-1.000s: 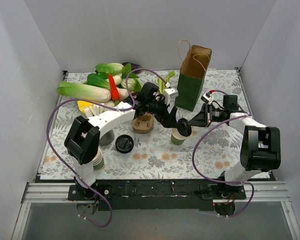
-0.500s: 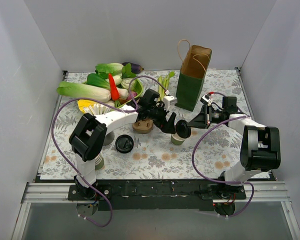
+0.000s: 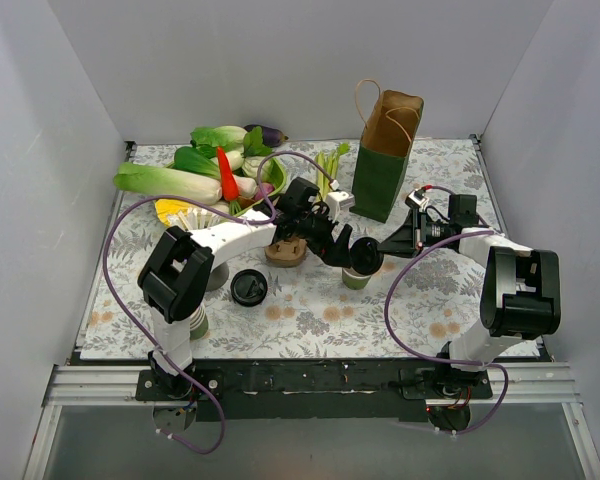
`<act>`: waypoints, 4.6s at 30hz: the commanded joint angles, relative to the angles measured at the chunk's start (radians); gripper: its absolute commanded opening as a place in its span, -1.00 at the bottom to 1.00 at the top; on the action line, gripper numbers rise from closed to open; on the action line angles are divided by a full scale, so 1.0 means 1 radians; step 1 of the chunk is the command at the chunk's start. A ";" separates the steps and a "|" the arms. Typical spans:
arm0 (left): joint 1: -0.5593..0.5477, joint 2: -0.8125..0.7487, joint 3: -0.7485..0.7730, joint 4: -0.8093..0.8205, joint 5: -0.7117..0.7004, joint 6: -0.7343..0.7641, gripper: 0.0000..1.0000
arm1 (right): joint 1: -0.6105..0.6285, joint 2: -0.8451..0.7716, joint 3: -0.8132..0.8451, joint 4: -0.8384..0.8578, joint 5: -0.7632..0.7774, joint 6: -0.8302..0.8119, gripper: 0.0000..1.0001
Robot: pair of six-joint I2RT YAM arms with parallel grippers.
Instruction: Pack the takeout coffee
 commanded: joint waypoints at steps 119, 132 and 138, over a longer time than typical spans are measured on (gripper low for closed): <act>0.105 -0.180 -0.115 0.089 0.051 -0.306 0.93 | 0.118 0.004 0.247 -0.467 0.326 -0.517 0.36; 0.134 -0.190 -0.208 0.130 0.155 -0.405 0.68 | 0.150 0.093 0.269 -0.457 0.316 -0.525 0.11; 0.135 -0.186 -0.227 0.181 0.197 -0.445 0.75 | 0.192 0.077 0.264 -0.479 0.385 -0.554 0.08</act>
